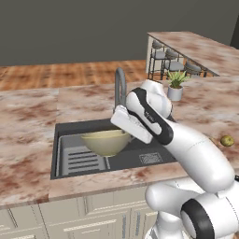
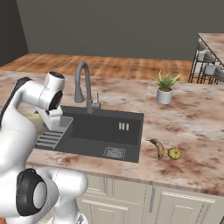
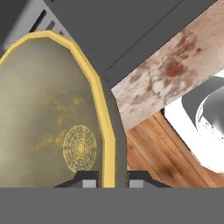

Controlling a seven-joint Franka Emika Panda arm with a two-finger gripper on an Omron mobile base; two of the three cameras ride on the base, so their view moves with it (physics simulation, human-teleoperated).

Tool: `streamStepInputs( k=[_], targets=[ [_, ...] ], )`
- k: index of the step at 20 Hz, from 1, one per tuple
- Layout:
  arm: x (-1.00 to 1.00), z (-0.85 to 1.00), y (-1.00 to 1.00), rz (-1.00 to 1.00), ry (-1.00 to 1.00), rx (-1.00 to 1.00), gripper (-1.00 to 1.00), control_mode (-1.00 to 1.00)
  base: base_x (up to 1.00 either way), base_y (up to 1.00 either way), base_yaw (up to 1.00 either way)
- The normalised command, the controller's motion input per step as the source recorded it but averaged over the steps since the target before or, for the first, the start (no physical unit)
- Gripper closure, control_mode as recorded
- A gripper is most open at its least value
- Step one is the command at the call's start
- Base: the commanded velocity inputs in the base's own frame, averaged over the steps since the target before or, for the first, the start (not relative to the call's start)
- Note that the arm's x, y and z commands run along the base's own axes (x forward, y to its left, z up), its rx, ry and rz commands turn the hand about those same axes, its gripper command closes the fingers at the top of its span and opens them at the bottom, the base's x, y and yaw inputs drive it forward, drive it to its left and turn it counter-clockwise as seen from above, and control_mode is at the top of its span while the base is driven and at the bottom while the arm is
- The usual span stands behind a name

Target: Remove the squash and banana from the sink. Then move the bowl and cup from the counter to the sink for washing.

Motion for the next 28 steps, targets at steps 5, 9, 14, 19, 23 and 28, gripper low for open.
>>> streamStepInputs(
  k=[5,9,14,19,23,28],
  targets=[
    [-0.01,0.08,-0.44,0.0,0.11,0.0,1.0,-1.0,0.0,0.0,0.0],
    [-0.03,0.05,-0.46,-0.01,0.05,0.0,1.0,-1.0,0.0,0.0,0.0],
    [-0.02,0.03,-0.49,0.0,0.03,0.0,1.0,-1.0,0.0,0.0,0.0],
    [-0.01,0.01,-0.48,0.0,0.02,0.0,1.0,-1.0,0.0,0.0,0.0],
    [0.0,0.0,-0.47,0.0,0.01,0.0,1.0,-1.0,0.0,0.0,0.0],
    [0.0,0.0,-0.45,0.0,0.0,0.0,1.0,-1.0,0.0,0.0,0.0]
  ],
)
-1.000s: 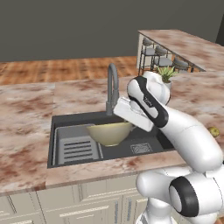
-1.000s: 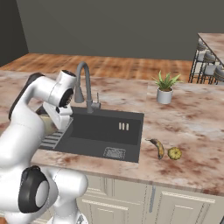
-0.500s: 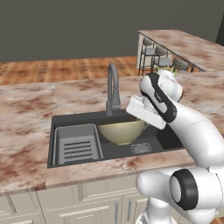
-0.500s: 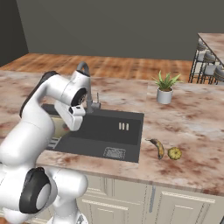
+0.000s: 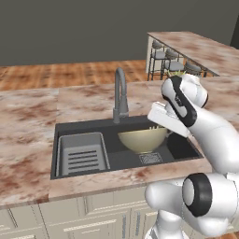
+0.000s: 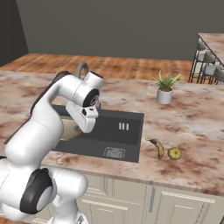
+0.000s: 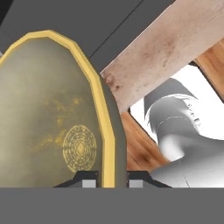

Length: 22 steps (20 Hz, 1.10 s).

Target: Remove the squash and banana from the sink. Then move the bowl and cup from the counter to the sink for washing.

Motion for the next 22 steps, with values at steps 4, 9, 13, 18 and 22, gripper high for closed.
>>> streamStepInputs(
  k=[4,9,13,18,22],
  targets=[
    [0.03,0.0,-0.36,0.0,0.0,0.0,1.0,-1.0,0.0,0.0,0.0],
    [0.12,-0.01,-0.29,0.0,0.01,0.0,1.0,-1.0,0.0,0.0,0.0],
    [0.15,-0.04,-0.27,0.0,0.0,0.0,1.0,-1.0,0.0,0.0,0.0],
    [0.13,-0.08,-0.24,0.0,0.0,0.0,1.0,-1.0,0.0,0.0,0.0],
    [0.13,-0.15,-0.2,0.0,0.0,0.0,1.0,-1.0,0.0,0.0,0.0]
  ],
)
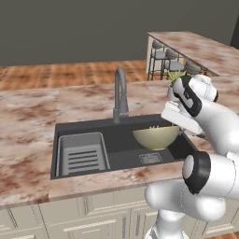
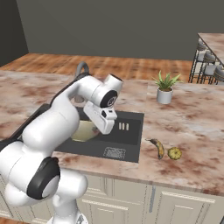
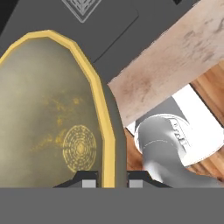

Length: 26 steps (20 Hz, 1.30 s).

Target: Remove the squash and banana from the sink. Then move the bowl and cup from the counter to the sink for washing.

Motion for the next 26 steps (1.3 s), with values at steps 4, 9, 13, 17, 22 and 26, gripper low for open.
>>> streamStepInputs(
  k=[4,9,13,17,22,26],
  targets=[
    [0.19,-0.16,-0.14,0.0,0.0,0.0,1.0,-1.0,0.0,0.0,0.0],
    [0.24,-0.14,-0.08,0.0,-0.03,0.0,1.0,-1.0,0.0,0.0,0.0],
    [0.27,-0.13,-0.13,0.02,-0.04,0.0,1.0,-1.0,0.0,0.0,0.0],
    [0.28,-0.15,-0.1,0.04,-0.07,0.0,1.0,-1.0,0.0,0.0,0.0],
    [0.28,-0.19,-0.05,0.07,-0.09,0.0,1.0,-1.0,0.0,0.0,0.0],
    [0.31,-0.19,-0.02,0.13,-0.12,0.0,1.0,-1.0,0.0,0.0,0.0]
  ],
)
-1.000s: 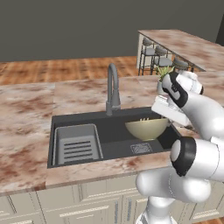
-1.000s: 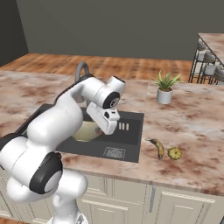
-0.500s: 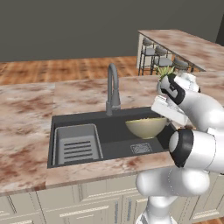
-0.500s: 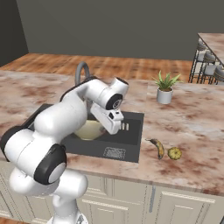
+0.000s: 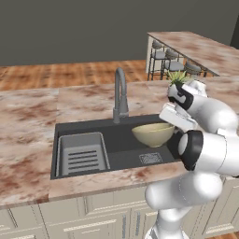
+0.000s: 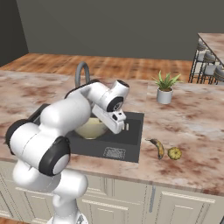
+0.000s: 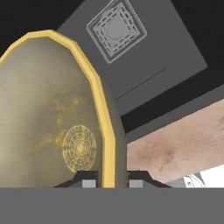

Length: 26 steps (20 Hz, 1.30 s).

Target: Remove the squash and banana from the sink. Then move the bowl and cup from the counter to the sink for washing.

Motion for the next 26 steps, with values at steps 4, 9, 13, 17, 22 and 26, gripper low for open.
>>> streamStepInputs(
  k=[4,9,13,17,22,26],
  targets=[
    [0.33,-0.18,-0.05,0.14,-0.11,0.01,1.0,-1.0,0.0,0.0,0.0],
    [0.27,-0.18,-0.01,0.14,-0.1,0.0,1.0,-1.0,0.0,0.0,0.0],
    [0.24,-0.17,-0.06,0.15,-0.02,0.01,1.0,-1.0,0.0,0.0,0.0],
    [0.22,-0.19,-0.04,0.15,0.0,0.02,1.0,-1.0,0.0,0.0,0.0],
    [0.32,-0.22,-0.02,0.16,0.0,0.05,1.0,-1.0,0.0,0.0,0.0],
    [0.29,-0.23,-0.01,0.16,-0.03,0.06,1.0,-1.0,0.0,0.0,0.0]
  ],
)
